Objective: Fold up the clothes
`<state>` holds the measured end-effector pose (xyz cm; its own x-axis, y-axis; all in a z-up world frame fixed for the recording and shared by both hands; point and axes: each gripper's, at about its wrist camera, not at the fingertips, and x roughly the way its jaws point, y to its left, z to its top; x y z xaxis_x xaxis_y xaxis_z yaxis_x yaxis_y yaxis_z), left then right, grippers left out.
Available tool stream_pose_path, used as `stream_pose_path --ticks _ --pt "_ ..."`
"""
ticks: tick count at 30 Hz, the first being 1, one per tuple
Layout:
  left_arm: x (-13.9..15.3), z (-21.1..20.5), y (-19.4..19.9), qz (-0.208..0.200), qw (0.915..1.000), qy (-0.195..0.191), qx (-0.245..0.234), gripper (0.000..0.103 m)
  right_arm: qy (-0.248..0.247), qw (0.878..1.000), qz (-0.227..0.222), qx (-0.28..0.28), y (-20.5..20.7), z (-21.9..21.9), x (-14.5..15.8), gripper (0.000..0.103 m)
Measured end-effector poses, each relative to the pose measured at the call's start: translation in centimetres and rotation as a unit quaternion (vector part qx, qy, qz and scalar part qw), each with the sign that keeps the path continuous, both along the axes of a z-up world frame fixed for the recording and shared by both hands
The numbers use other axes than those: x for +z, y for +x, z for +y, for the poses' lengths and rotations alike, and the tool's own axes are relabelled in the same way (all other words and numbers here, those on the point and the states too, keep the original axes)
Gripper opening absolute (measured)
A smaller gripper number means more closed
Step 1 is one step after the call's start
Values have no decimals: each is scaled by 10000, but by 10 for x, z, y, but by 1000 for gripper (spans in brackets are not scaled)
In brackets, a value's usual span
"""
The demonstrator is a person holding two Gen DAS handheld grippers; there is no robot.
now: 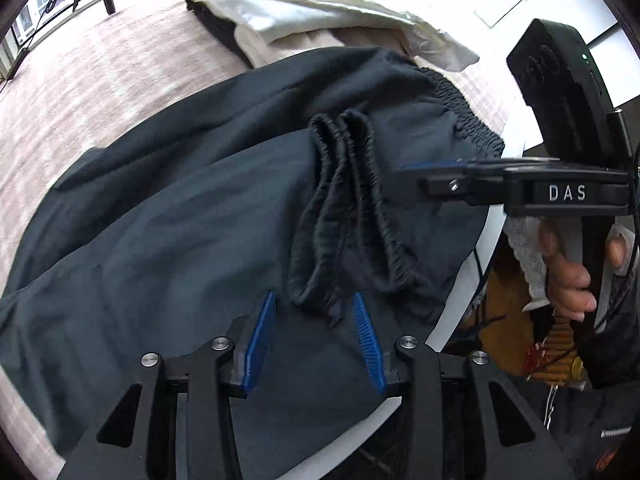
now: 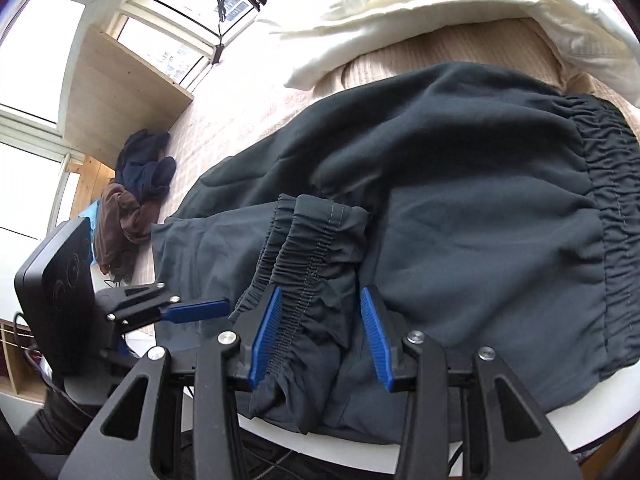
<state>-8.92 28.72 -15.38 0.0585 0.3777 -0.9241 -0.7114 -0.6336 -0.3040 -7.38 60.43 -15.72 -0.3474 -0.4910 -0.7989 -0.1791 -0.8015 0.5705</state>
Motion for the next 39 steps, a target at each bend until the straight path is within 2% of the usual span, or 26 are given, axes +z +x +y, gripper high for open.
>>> stream_pose_path --ticks 2,4,5,7,10,12,15,18,20,22,23,25,27,30,34,37,39 --pt "-4 9 2 -115 9998 148 10 38 99 9999 -35 -15 -4 -4 2 42" --pt "3 18 7 -523 9968 594 85 35 226 9997 -37 -45 -8 -8 4 44" --pt "10 24 14 -604 9946 848 -49 35 208 9998 -37 -64 -8 -9 5 44" --pt "32 36 37 -109 9933 995 -570 35 156 9998 -47 -88 -11 -9 5 48" --pt "46 23 47 158 9933 927 -676 35 193 9997 -152 -40 -14 -12 -1 52" --pt "51 2 46 346 9948 790 -546 35 246 9995 -194 4 -14 -13 -5 52" --pt "55 -42 37 626 9965 525 -176 35 410 9988 -255 104 -18 -16 -13 52" --pt "56 -97 20 584 9968 327 444 35 606 9974 -305 259 -23 -24 -18 52" --pt "54 -123 12 572 9947 185 839 35 1058 9935 -264 323 -24 -32 -14 52" --pt "54 -153 8 542 9920 83 1135 35 1661 9858 -51 243 -16 -35 3 52" --pt "53 -164 9 537 9910 60 1228 35 1762 9840 135 208 -12 -35 12 52" --pt "49 -174 12 531 9902 53 1289 35 1552 9868 390 230 -7 -34 26 52" --pt "47 -176 15 518 9899 116 1315 35 1308 9900 320 432 -11 -37 24 50" --pt "43 -168 16 465 9904 250 1280 35 1436 9874 12 662 -21 -44 6 37" --pt "40 -163 17 450 9916 310 1170 37 1254 9887 -188 803 -26 -48 -14 35" --pt "35 -164 15 366 9921 297 1166 37 1471 9840 -176 990 -28 -54 -17 34" --pt "33 -166 14 332 9921 288 1178 37 1581 9817 -122 1053 -27 -57 -14 26"
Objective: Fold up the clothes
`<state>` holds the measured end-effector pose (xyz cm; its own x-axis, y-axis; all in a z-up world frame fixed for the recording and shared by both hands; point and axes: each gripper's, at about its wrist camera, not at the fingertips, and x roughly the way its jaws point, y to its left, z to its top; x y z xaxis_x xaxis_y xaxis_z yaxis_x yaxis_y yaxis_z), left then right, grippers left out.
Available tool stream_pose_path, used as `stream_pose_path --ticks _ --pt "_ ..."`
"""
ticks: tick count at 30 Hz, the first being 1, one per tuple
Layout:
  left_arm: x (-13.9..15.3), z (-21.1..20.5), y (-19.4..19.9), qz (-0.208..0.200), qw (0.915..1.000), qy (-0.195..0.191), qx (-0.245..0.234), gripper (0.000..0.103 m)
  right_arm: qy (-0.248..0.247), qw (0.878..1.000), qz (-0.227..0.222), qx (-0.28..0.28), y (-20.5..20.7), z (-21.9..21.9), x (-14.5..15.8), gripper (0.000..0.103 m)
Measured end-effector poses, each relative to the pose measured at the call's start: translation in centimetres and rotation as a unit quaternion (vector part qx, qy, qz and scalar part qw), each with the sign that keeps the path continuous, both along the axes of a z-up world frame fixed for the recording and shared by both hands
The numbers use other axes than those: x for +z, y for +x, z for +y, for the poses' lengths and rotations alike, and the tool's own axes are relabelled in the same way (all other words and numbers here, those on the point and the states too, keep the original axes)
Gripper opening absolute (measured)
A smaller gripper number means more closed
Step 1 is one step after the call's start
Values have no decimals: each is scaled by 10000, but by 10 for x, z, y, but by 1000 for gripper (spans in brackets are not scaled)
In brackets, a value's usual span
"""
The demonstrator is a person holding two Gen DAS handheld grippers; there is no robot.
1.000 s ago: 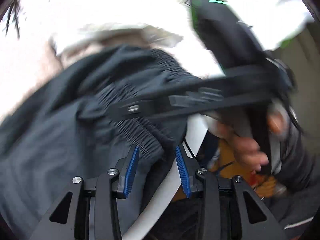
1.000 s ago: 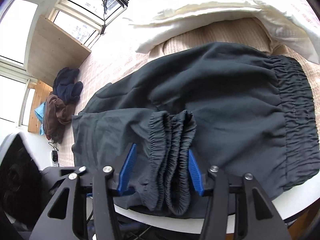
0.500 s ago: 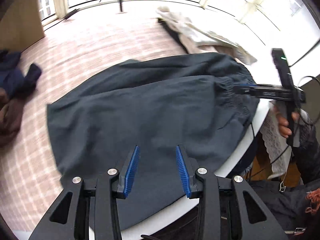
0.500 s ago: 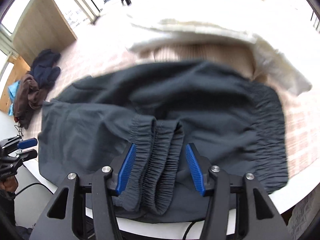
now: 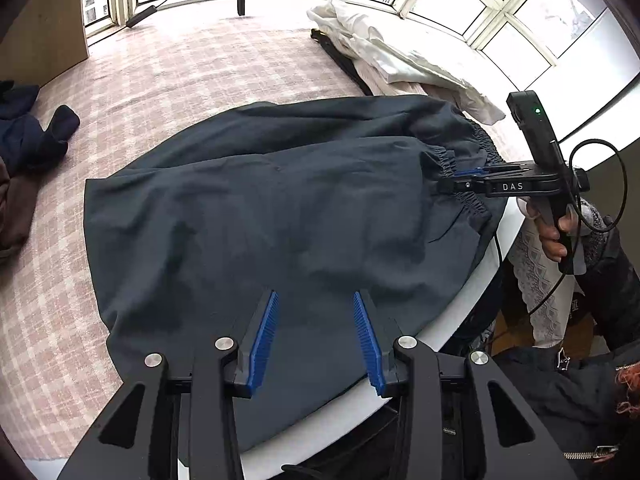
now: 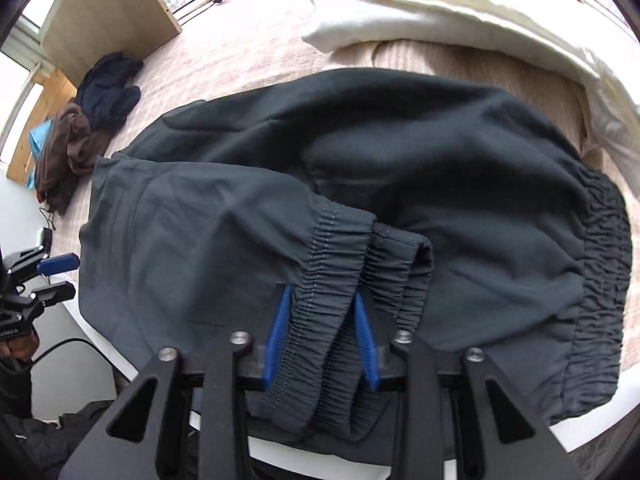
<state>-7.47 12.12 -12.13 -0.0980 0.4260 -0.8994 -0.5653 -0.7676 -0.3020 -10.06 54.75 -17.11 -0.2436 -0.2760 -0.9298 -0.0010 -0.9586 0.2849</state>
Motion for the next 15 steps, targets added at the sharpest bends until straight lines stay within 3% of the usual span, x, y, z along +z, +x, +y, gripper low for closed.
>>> stream_pose_path --ticks 4,5,6,10,13,15 --pt "-2 3 0 -76 10000 45 -40 37 -84 9997 184 -139 12 8 13 23" --pt "-1 4 1 -60 9999 59 -95 37 -80 9995 216 -211 17 13 17 11" --pt "0 7 2 -52 9998 75 -155 37 -69 9992 249 -294 21 18 22 6" --pt "-7 22 3 -171 9989 129 -421 39 -35 9985 130 -537 30 29 22 7" --pt "-15 36 4 -206 9980 -23 -605 39 -220 9977 -182 -622 30 30 12 14" --pt "-14 39 4 -179 9976 -53 -668 39 -391 9970 -68 -663 33 34 18 28"
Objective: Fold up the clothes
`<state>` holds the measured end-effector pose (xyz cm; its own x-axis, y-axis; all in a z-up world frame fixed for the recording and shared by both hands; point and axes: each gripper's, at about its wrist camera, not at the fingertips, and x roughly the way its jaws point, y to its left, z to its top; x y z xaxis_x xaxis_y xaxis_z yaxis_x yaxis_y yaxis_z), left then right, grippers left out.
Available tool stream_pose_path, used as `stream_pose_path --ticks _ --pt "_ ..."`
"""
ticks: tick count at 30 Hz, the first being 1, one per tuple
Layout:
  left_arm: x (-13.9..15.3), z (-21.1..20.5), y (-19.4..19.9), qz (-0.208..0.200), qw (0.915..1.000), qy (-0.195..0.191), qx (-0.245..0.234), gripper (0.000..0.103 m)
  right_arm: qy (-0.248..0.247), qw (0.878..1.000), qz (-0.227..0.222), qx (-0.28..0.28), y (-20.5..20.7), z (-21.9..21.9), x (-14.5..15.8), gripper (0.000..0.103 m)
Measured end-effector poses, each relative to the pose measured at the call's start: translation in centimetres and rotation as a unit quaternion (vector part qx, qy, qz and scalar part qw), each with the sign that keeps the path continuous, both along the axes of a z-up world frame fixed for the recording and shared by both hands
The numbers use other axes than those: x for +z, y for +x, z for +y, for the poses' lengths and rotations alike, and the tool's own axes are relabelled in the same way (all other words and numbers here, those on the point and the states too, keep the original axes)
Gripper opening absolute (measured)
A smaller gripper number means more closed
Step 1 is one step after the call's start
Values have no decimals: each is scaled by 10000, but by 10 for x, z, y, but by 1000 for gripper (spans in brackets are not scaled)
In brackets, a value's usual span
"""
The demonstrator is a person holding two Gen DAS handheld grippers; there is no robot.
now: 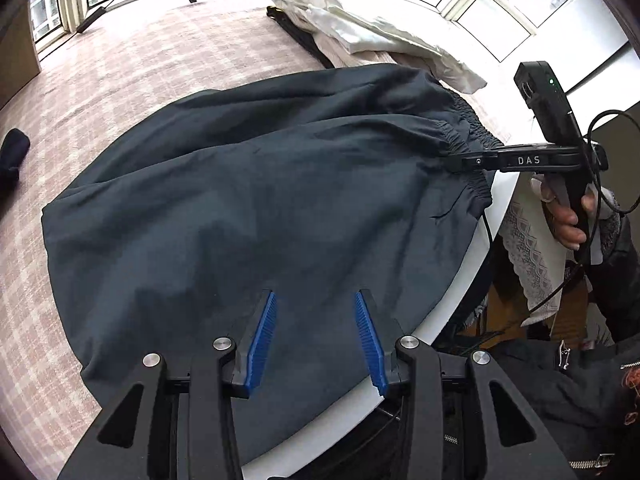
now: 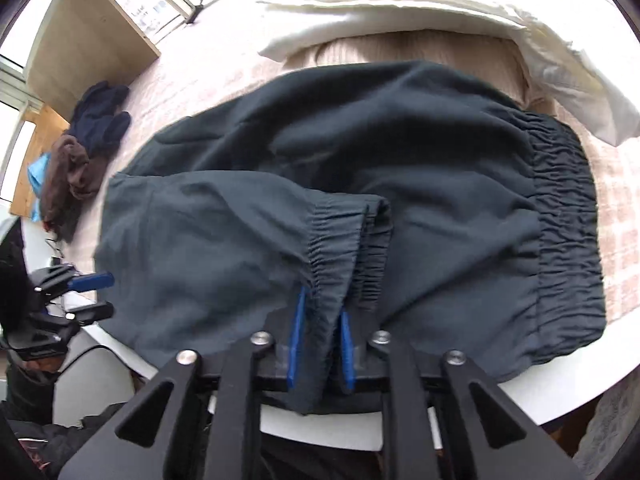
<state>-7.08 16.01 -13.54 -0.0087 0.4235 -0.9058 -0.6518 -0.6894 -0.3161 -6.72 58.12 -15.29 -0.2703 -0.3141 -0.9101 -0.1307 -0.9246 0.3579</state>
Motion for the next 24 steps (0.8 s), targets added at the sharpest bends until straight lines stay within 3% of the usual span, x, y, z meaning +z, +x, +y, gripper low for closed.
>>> stream_pose_path --ticks 3,6,12,16,17,18,24 --pt "2 -6 -1 71 10000 -54 24 39 171 9989 409 -159 9 10 15 52" --pt "2 -15 -5 53 9998 -124 166 39 208 9982 478 -295 5 22 14 52" --pt "-4 -30 -8 -77 9991 -255 343 39 72 9995 300 -14 -26 31 -13 52" --pt "-3 -30 -3 -81 9992 -242 298 39 219 9987 402 236 -25 23 -19 53" --pt "-3 -30 -2 -94 9992 -242 291 39 249 9983 444 286 -22 22 -18 51" --pt "-4 -29 -1 -112 9992 -245 288 39 213 9982 459 329 -19 21 -17 43" --pt "-8 -27 -1 -216 9990 -272 285 39 94 9979 539 336 -15 17 -20 40"
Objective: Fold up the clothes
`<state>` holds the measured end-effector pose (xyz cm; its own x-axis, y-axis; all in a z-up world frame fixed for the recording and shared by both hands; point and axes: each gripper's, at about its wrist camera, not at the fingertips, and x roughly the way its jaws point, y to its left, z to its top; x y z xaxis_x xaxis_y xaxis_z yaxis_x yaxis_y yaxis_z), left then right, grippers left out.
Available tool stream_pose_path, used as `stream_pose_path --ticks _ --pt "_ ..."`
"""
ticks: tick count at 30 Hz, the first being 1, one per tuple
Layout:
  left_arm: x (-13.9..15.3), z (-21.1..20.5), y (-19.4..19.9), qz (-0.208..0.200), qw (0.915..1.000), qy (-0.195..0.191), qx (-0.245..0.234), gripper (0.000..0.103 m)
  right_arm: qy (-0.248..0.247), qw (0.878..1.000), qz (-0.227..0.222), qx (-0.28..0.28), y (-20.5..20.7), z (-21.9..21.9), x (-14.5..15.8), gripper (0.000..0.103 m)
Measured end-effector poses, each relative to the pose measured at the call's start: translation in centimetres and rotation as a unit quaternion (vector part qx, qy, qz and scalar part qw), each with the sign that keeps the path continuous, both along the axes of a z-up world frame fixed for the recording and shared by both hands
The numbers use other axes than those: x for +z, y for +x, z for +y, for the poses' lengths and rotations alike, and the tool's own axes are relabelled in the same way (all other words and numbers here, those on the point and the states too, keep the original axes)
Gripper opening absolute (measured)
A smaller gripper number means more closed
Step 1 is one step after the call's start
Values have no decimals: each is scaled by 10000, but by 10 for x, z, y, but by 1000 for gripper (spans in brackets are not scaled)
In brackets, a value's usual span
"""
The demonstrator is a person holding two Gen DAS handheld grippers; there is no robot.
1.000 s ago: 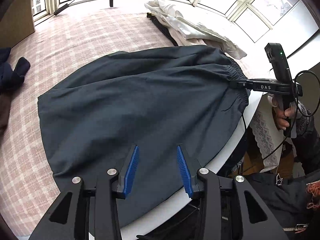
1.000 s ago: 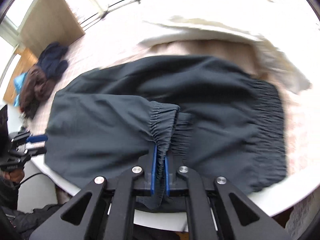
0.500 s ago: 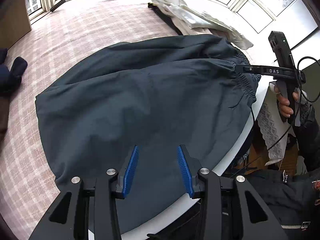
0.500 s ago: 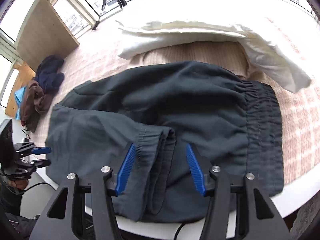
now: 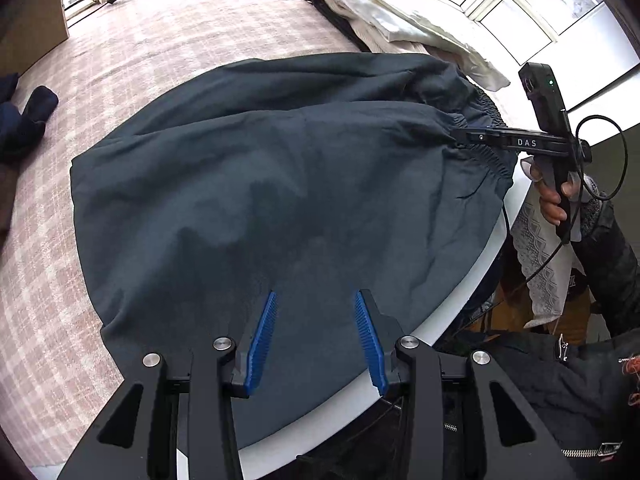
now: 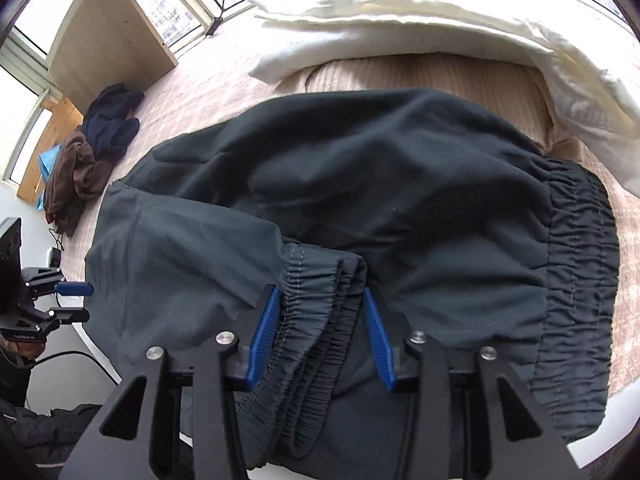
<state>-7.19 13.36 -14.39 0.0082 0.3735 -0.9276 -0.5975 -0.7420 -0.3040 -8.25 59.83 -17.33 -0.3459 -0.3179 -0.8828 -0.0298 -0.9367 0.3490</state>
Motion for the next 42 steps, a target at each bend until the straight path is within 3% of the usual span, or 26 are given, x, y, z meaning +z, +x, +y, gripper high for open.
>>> stream_pose_path --ticks 2,9,12,16,19,23,27,31,36,42 --pt "0 1 2 7 10000 -5 -50 39 7 10000 35 41 1 -8 -3 27" --pt "4 -11 0 151 9999 8 26 39 244 9991 338 -35 7 -25 28 10" --pt "6 -22 -5 235 9995 9 189 39 240 9980 583 73 12 -33 55 9" --pt "5 -40 -16 348 9985 -31 425 39 586 9955 674 316 11 -40 73 9" --pt "1 -44 -23 324 9979 -116 545 39 338 9973 148 633 3 -44 54 10" --pt "14 -13 -29 496 9986 -27 192 39 677 9962 -128 527 8 -44 38 31" --pt "33 55 -31 751 9945 142 -714 39 405 9992 -49 30 33 -21 37 35" --pt "39 141 -26 836 9775 298 -1913 42 -24 9992 36 -398 55 -7 26 38" --pt "22 243 -16 925 9350 203 -3417 43 -545 9963 118 -648 64 4 7 39" --pt "-19 295 -28 515 9108 -254 -4089 43 -784 9941 277 -691 60 5 -3 39"
